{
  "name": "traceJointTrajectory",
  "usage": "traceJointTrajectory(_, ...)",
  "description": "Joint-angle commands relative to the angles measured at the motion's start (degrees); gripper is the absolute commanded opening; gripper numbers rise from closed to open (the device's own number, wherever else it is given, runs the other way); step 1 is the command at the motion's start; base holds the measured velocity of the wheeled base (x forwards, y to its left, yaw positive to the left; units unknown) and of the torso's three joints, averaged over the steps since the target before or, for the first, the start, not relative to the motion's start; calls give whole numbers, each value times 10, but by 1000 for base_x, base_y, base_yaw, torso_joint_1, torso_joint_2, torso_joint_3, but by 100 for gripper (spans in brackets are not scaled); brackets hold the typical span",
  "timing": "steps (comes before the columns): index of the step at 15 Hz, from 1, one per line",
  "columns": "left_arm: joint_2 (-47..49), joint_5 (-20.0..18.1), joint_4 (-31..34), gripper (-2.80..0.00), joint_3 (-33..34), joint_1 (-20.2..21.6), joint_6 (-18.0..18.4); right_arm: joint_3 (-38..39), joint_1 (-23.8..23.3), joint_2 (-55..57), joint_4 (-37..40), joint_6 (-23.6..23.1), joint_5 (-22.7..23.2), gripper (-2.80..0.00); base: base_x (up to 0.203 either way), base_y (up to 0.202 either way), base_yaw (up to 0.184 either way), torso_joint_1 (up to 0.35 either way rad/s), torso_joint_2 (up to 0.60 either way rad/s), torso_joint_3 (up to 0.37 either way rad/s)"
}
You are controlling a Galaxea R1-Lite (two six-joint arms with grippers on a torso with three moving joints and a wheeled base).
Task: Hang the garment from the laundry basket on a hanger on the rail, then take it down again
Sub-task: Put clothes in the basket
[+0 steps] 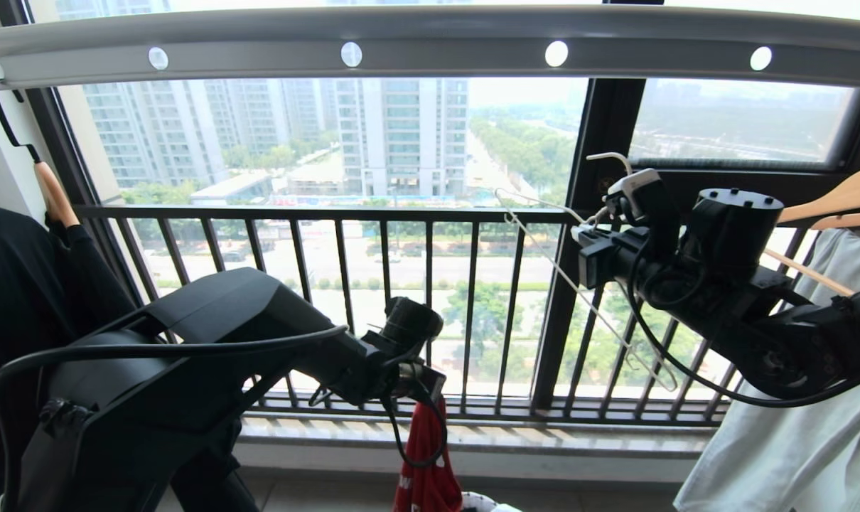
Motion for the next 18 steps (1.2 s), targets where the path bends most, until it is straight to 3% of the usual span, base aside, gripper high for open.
traceJointTrajectory(1,1,1,0,0,-4,3,0,0,-2,-2,-3,-1,1,-280,0,0,0,0,0,0)
traceJointTrajectory(5,-11,16,2,0,7,5,0,0,-3,-5,-4,-1,2,-280,0,0,0,0,0,0)
traceJointTrajectory(8,-58,17,-2,0,73,9,-4,1,-3,0,-3,-1,2,-280,0,0,0,0,0,0)
traceJointTrajectory(9,-78,18,-4,-280,90,10,-9,1,-3,5,-4,-1,2,-280,0,0,0,0,0,0)
traceJointTrajectory(15,-199,16,-4,-280,193,7,-52,4,-2,28,-4,-1,4,-280,0,0,0,0,0,0)
traceJointTrajectory(18,-224,17,-5,-280,182,9,-52,37,0,21,-5,-2,2,-280,0,0,0,0,0,0)
